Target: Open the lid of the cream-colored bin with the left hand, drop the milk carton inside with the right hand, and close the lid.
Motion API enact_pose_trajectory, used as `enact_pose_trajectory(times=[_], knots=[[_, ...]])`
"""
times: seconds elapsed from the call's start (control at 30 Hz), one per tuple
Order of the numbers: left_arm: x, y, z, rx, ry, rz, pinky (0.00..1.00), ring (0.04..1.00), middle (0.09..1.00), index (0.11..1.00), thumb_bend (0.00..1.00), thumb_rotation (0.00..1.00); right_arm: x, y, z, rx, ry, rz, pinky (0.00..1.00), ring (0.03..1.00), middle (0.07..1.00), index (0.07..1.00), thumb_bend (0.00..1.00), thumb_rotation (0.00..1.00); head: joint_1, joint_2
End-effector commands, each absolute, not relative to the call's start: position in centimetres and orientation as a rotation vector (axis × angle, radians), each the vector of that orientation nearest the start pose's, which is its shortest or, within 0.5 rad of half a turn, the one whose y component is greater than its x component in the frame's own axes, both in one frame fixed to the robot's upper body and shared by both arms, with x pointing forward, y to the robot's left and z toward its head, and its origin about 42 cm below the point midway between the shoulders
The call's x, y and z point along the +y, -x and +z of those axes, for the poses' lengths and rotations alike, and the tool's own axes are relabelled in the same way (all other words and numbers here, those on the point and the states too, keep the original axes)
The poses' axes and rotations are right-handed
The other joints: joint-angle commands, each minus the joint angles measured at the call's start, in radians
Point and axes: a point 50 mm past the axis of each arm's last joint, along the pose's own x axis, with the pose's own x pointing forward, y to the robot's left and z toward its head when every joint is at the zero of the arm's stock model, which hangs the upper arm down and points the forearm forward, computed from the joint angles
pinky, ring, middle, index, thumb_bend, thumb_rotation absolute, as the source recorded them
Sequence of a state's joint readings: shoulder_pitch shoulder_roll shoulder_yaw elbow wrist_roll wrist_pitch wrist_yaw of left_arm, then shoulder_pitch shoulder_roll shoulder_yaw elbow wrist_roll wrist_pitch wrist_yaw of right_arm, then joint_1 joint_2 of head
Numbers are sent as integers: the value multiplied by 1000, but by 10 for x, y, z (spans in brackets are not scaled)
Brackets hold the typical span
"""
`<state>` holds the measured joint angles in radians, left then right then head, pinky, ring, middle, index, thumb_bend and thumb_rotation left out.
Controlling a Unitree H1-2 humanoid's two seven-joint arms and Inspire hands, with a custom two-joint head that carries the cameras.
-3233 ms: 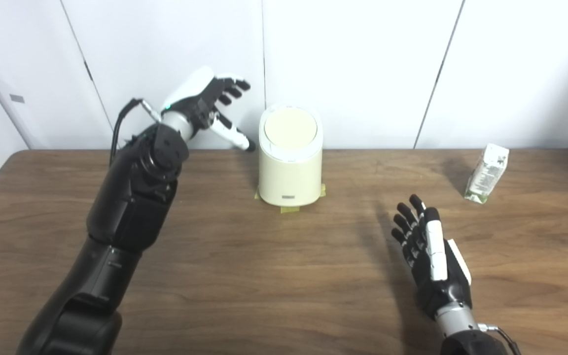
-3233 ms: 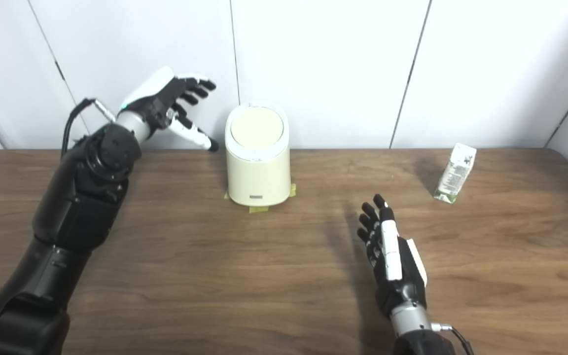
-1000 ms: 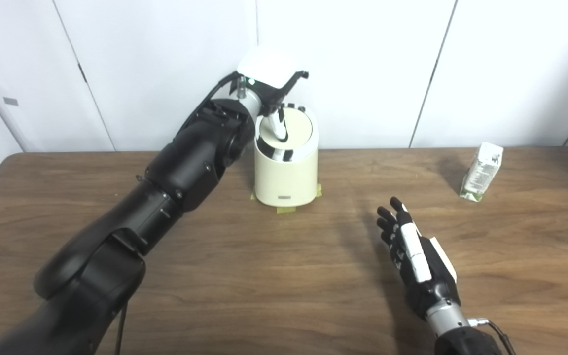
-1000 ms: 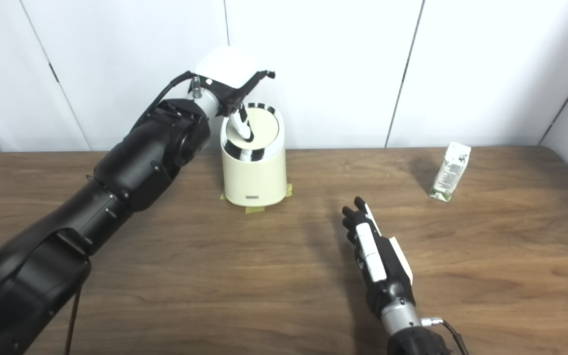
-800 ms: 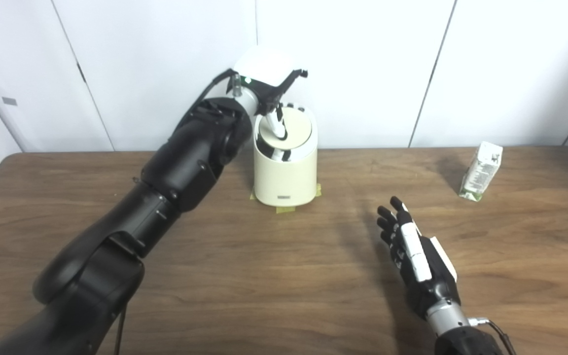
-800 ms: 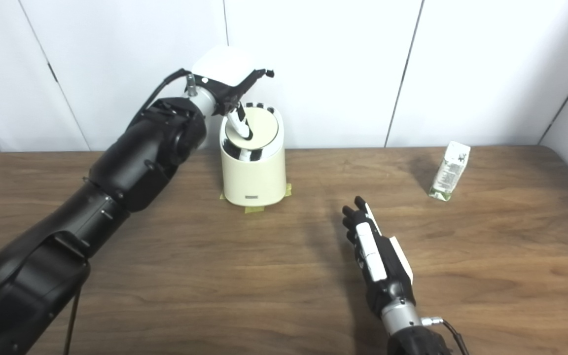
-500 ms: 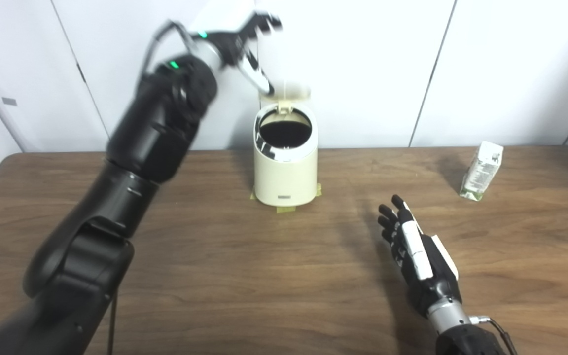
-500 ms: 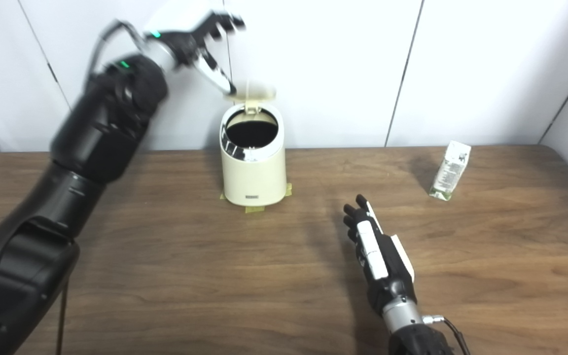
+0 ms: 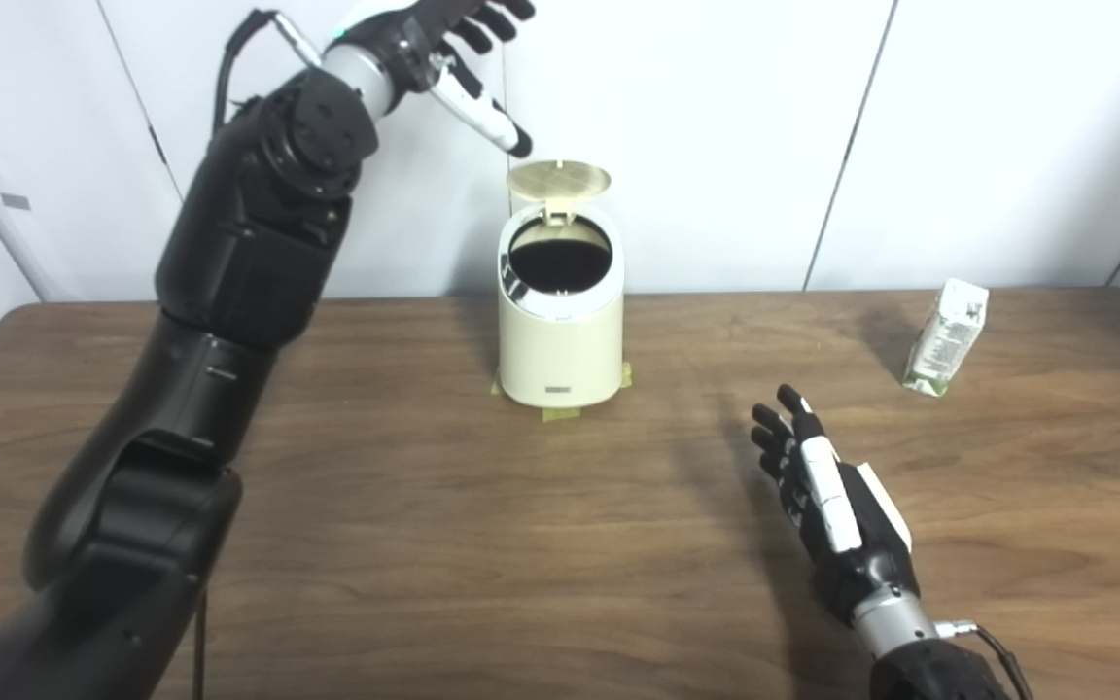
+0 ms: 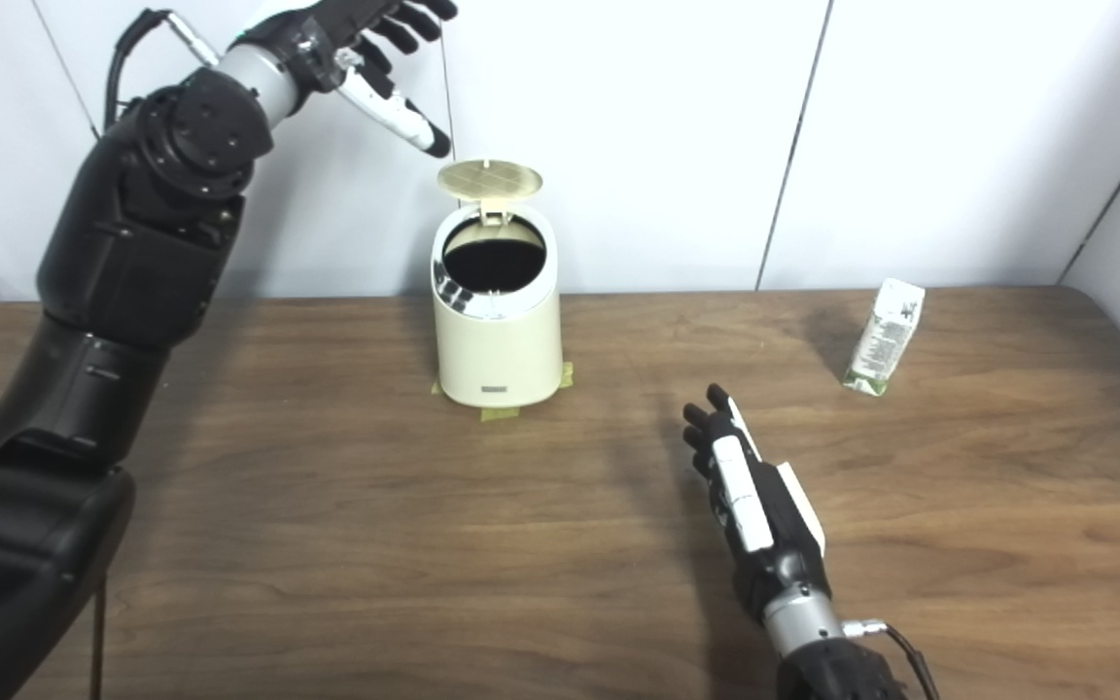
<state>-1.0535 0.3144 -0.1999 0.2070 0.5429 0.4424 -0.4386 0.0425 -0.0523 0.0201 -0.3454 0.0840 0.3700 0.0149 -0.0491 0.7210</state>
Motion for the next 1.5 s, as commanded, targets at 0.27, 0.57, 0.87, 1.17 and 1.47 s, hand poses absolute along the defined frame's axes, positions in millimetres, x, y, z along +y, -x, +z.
enact_pose_trajectory(times=[0.27, 0.57, 0.87, 1.17, 1.47], knots=[[213, -468, 391, -243, -648, -245, 744, 815, 833, 833, 659, 282, -225, -265, 173, -30, -40, 45, 992, 955, 954, 1000, 636, 921, -14, 0], [222, -418, 318, -226, -329, -202, 856, 890, 913, 917, 405, 793, -239, -264, 181, -64, -72, -27, 950, 936, 941, 996, 670, 812, -25, 0], [220, -384, 246, -151, -351, -164, 860, 877, 890, 901, 445, 978, -258, -270, 189, -122, -24, -83, 941, 923, 934, 955, 594, 698, -65, -2], [210, -362, 210, -99, -408, -85, 928, 928, 908, 906, 465, 958, -285, -280, 194, -155, 117, -278, 808, 855, 879, 902, 729, 219, -178, -11], [224, -361, 202, -101, -346, -82, 968, 945, 924, 946, 547, 954, -307, -272, 210, -185, 284, -421, 751, 794, 826, 850, 795, 131, -344, -47]])
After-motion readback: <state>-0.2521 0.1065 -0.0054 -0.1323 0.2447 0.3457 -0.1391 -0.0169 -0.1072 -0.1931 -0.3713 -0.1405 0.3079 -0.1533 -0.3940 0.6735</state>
